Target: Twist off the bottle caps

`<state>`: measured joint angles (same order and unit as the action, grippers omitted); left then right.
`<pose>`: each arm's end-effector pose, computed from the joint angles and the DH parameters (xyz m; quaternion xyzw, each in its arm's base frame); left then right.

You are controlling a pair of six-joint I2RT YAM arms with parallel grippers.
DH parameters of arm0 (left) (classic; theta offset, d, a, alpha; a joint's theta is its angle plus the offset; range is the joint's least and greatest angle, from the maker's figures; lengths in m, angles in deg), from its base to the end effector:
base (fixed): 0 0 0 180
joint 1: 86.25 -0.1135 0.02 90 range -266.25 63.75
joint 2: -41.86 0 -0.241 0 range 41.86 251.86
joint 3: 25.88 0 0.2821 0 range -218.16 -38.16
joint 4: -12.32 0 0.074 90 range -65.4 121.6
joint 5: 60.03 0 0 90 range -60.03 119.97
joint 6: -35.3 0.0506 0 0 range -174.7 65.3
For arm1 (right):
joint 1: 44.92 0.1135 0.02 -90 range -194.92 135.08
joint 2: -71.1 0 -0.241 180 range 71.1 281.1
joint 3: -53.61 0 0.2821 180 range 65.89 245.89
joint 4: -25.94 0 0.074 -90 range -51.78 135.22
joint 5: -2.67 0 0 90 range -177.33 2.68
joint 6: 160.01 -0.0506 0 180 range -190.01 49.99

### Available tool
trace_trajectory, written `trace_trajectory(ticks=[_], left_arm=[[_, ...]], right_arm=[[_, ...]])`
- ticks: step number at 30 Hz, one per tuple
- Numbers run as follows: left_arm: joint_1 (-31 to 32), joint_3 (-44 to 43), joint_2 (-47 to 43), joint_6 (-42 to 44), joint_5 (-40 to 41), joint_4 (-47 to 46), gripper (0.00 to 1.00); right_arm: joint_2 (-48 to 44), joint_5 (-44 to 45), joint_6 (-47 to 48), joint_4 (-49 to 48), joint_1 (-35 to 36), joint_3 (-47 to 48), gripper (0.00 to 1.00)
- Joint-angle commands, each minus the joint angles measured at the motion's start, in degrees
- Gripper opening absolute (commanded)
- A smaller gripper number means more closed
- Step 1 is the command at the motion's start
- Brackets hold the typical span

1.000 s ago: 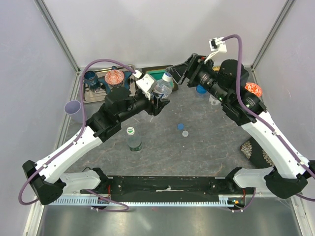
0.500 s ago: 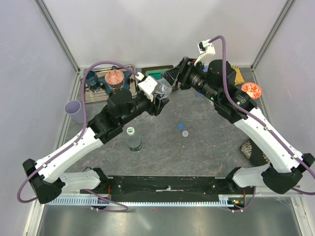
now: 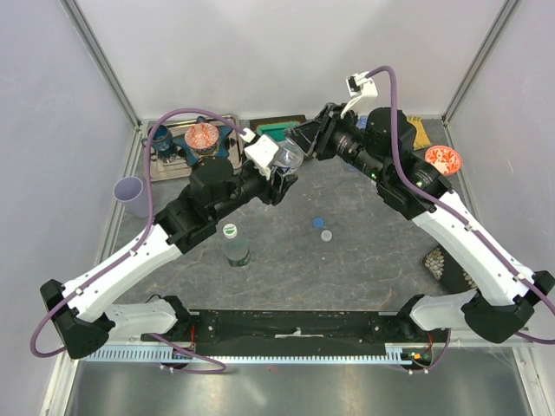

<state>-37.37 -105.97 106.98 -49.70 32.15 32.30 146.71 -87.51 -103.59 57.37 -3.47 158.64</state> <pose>0.2088 -0.2362 0.3941 0.3225 0.6630 -0.2393 0.6317 0.2475 0.2188 0.4811 -0.0505 0.7176 0.4239 0.5503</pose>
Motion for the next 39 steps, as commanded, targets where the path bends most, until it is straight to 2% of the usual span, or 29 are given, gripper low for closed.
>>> trace_trajectory(ticks=[1, 4, 5, 6, 8, 9, 11, 12, 14, 15, 18, 22, 27, 32, 39], left_arm=[[0.2, -1.2, -2.8, 1.9, -5.9, -2.3, 0.27], [-0.5, -3.6, -2.9, 0.4, -13.9, 1.0, 0.25], [-0.9, -4.3, -2.9, -0.2, -16.9, 2.5, 0.24], [-2.1, -5.5, -2.9, -1.7, -24.2, 3.0, 0.25], [-4.0, -6.5, -2.7, -3.9, -32.5, 3.4, 0.25], [-6.1, -7.2, -2.6, -7.1, -40.9, 3.1, 0.27], [-8.1, -7.6, -2.3, -10.1, -48.5, 1.9, 0.27], [-10.2, -7.3, -2.2, -13.7, -55.4, -0.7, 0.28], [-12.2, -6.3, -2.1, -18.2, -61.2, -5.6, 0.29], [-14.0, -5.0, -2.0, -23.6, -66.0, -11.9, 0.29], [-15.9, -2.9, -1.0, -33.5, -72.9, -20.9, 0.3], [-16.1, -1.8, 1.3, -41.6, -78.7, -32.7, 0.3], [-16.1, -0.7, 3.6, -51.4, -82.5, -42.9, 0.33], [-16.1, -1.2, 6.0, -54.8, -83.6, -46.5, 0.33], [-16.1, -0.8, 6.3, -53.6, -84.0, -44.7, 0.34]], right_arm=[[-1.8, -3.5, 5.0, -0.3, -0.2, -1.6, 0.0], [-2.6, -6.8, 8.7, 0.5, -0.3, -1.8, 0.0], [-2.8, -10.4, 10.4, 0.8, -0.5, -1.8, 0.0], [-3.1, -12.1, 11.3, 1.0, -0.7, -1.9, 0.0], [-4.4, -17.1, 12.5, 1.2, -0.8, -2.4, 0.0], [-4.9, -18.5, 13.5, 1.1, -0.9, -2.9, 0.0], [-6.3, -20.8, 14.4, 1.1, -1.0, -3.4, 0.0], [-6.6, -23.0, 14.8, 1.1, -1.2, -3.7, 0.0], [-7.5, -25.5, 15.7, 1.1, -1.5, -3.9, 0.0], [-7.7, -28.1, 16.2, 1.1, -1.7, -4.0, 0.0], [-8.0, -32.8, 16.6, 0.1, -1.7, -4.6, 0.0], [-10.4, -42.3, 16.1, -6.2, -1.7, -7.6, 0.0], [-12.6, -50.0, 16.2, -10.3, -1.7, -10.8, 0.0], [-13.3, -56.0, 17.7, -10.7, -1.5, -11.9, 0.0], [-12.9, -53.4, 17.9, -10.6, -1.5, -12.2, 0.0]])
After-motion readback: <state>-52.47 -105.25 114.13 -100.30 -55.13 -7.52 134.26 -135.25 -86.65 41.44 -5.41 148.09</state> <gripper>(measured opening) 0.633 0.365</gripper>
